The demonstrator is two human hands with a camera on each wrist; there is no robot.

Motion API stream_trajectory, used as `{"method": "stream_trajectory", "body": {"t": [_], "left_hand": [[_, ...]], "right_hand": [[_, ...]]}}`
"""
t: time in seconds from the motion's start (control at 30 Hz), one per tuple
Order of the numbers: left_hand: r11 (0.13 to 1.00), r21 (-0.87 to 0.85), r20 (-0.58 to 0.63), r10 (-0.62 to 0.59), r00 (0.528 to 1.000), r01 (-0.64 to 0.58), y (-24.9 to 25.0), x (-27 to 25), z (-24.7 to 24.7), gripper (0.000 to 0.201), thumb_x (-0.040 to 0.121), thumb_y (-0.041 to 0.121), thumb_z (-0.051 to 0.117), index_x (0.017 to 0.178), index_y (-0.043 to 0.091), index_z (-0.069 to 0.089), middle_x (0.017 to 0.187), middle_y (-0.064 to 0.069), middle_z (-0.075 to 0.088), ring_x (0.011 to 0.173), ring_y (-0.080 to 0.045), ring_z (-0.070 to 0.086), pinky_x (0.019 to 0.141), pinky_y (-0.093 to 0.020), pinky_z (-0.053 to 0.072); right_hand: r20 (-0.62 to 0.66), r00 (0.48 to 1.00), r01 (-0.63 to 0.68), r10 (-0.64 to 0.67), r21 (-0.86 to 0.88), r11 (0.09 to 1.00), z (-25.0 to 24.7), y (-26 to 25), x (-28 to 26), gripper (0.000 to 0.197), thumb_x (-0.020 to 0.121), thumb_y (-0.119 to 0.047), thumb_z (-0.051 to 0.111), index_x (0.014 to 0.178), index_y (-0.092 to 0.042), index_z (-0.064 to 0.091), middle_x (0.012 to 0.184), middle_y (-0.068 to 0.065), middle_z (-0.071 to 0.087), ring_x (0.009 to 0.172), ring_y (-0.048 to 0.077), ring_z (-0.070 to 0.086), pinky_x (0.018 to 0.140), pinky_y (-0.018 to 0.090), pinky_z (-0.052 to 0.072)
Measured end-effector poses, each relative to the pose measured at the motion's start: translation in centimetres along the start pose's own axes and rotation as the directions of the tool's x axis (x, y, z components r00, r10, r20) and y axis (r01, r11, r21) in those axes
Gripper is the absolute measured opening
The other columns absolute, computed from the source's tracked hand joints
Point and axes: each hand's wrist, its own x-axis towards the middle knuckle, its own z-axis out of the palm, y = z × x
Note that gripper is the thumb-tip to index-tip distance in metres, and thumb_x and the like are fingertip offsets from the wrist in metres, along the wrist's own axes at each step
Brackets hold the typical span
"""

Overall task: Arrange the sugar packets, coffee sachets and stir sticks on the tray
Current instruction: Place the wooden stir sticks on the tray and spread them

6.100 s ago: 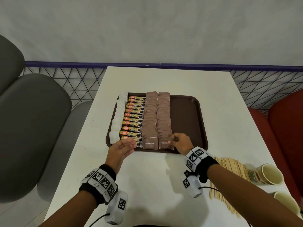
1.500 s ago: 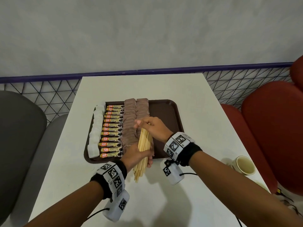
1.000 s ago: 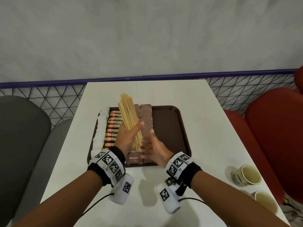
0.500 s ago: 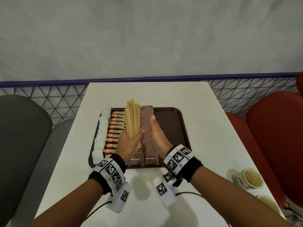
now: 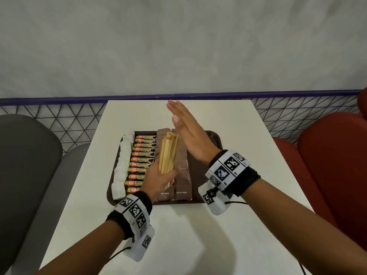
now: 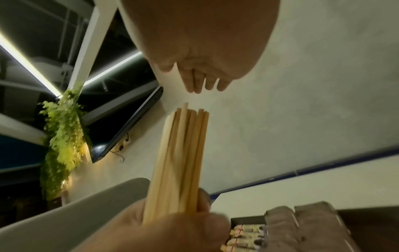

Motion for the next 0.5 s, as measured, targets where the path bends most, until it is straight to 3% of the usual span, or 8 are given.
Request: {"method": "stream_trajectory", "body": {"t": [0.1,0.13,0.27,0.33,0.4,0.43,0.5], "left_hand": [[1.0,-0.011,0.026,0.004,1.0,-0.003,0.2,0.0,0.1,0.028,0.085,0.018,0.067,0.108,0.008,0.055,0.08,-0.008,0.061,0.056,-0.008,0.059,0.055,-0.02,0.051],[1.0,-0.001,0.03,0.01,1.0,-0.01,0.3,-0.1,0.1,0.024,0.085,0.015,0.066,0.106,0.009,0.055,0.079,-0.007,0.061,0.055,-0.005,0.059,0.054,-0.018,0.051],[1.0,-0.02,0.07,-0.012,0.998,0.013,0.4,-0.1,0.0,0.018,0.085,0.011,0.064,0.099,0.018,0.055,0.078,-0.006,0.061,0.054,-0.006,0.059,0.058,-0.023,0.054],[0.996,-0.059,0.092,-0.057,0.994,0.063,0.4,0.1,-0.1,0.02,0.085,0.009,0.064,0.101,0.015,0.055,0.08,-0.007,0.062,0.056,-0.01,0.06,0.06,-0.025,0.055],[0.993,-0.077,0.115,-0.079,0.99,0.088,0.6,0.2,-0.1,0.02,0.085,0.007,0.064,0.102,0.012,0.055,0.079,-0.009,0.063,0.056,-0.013,0.06,0.06,-0.026,0.055],[0.992,-0.084,0.124,-0.081,0.989,0.092,0.7,0.2,-0.1,0.019,0.085,0.006,0.064,0.1,0.013,0.055,0.076,-0.008,0.062,0.055,-0.014,0.06,0.059,-0.026,0.055],[0.991,-0.094,0.13,-0.081,0.988,0.093,0.7,0.2,0.0,0.014,0.086,0.006,0.063,0.096,0.013,0.056,0.069,-0.007,0.06,0.052,-0.013,0.059,0.056,-0.027,0.054]], "right_hand": [[0.244,0.964,-0.104,0.104,-0.013,0.995,1.0,0.5,-0.6,0.052,0.098,-0.038,0.023,0.144,-0.015,0.029,0.153,0.003,0.027,0.141,0.01,0.019,0.117,0.03,0.013],[0.263,0.958,-0.122,0.115,0.012,0.992,1.2,0.8,-0.8,0.048,0.1,-0.033,0.025,0.143,-0.013,0.031,0.151,0.003,0.029,0.14,0.011,0.022,0.116,0.027,0.015],[0.051,0.988,-0.15,0.143,0.191,0.97,1.2,1.6,-0.8,0.044,0.1,-0.026,0.028,0.143,-0.017,0.029,0.15,0.0,0.03,0.136,0.006,0.026,0.108,0.019,0.021],[0.058,0.983,-0.183,0.173,0.272,0.945,1.2,2.0,-0.8,0.045,0.101,-0.026,0.027,0.145,-0.018,0.024,0.151,-0.001,0.028,0.137,0.006,0.025,0.107,0.015,0.023],[0.14,0.979,-0.174,0.145,0.22,0.96,1.4,2.2,-0.9,0.044,0.101,-0.024,0.026,0.144,-0.016,0.027,0.151,0.0,0.029,0.138,0.009,0.024,0.103,0.004,0.023],[0.175,0.976,-0.157,0.128,0.159,0.975,1.5,2.3,-1.0,0.043,0.101,-0.023,0.026,0.143,-0.015,0.03,0.15,0.002,0.031,0.139,0.01,0.023,0.106,0.006,0.021],[0.171,0.977,-0.139,0.125,0.072,0.988,1.6,2.6,-1.0,0.043,0.101,-0.024,0.026,0.143,-0.016,0.03,0.151,0.002,0.029,0.142,0.011,0.016,0.114,0.021,0.012]]}}
